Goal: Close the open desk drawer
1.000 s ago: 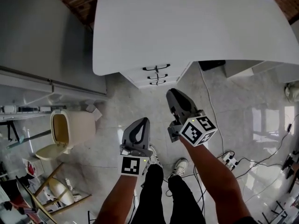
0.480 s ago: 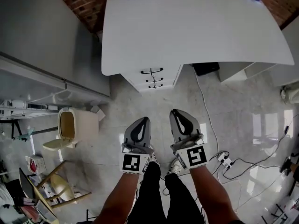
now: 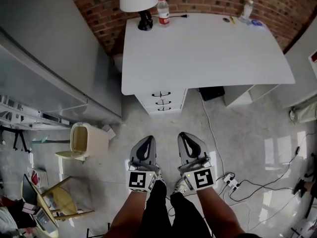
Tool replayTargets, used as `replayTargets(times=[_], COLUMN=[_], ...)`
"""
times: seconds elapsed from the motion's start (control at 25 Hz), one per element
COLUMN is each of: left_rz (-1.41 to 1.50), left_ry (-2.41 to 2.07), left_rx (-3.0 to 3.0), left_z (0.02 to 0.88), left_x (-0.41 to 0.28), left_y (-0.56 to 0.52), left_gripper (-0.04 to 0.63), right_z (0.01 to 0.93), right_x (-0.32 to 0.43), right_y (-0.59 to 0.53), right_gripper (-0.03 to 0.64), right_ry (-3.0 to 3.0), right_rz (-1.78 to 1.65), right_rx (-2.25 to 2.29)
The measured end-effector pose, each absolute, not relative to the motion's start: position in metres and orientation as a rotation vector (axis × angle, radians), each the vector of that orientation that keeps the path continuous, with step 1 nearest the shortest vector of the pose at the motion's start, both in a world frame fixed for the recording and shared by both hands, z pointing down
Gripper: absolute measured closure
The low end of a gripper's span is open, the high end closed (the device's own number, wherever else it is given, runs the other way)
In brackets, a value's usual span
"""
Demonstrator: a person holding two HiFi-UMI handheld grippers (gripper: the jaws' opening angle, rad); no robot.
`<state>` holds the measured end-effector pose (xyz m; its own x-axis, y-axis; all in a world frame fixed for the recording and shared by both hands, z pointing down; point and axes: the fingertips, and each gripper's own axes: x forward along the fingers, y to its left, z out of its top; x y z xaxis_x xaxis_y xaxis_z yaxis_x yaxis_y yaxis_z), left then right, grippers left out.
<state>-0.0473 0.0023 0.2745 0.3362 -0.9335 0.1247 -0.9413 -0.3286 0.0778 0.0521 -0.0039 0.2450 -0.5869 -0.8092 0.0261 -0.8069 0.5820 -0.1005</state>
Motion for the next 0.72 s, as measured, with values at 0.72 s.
replayTargets(times=[0.72], left_rz=[0.064], left_ry=[-1.748], left_rx=[2.541], left_z=[0.18], left_x=[-0.038], left_y=[0.045], left_gripper=[0.588], right_z=[0.179], right_x=[0.056], right_y=[0.052], right_gripper=[0.588], right_ry=[2.783], right_rz=[0.078], right_rx=[-1.475])
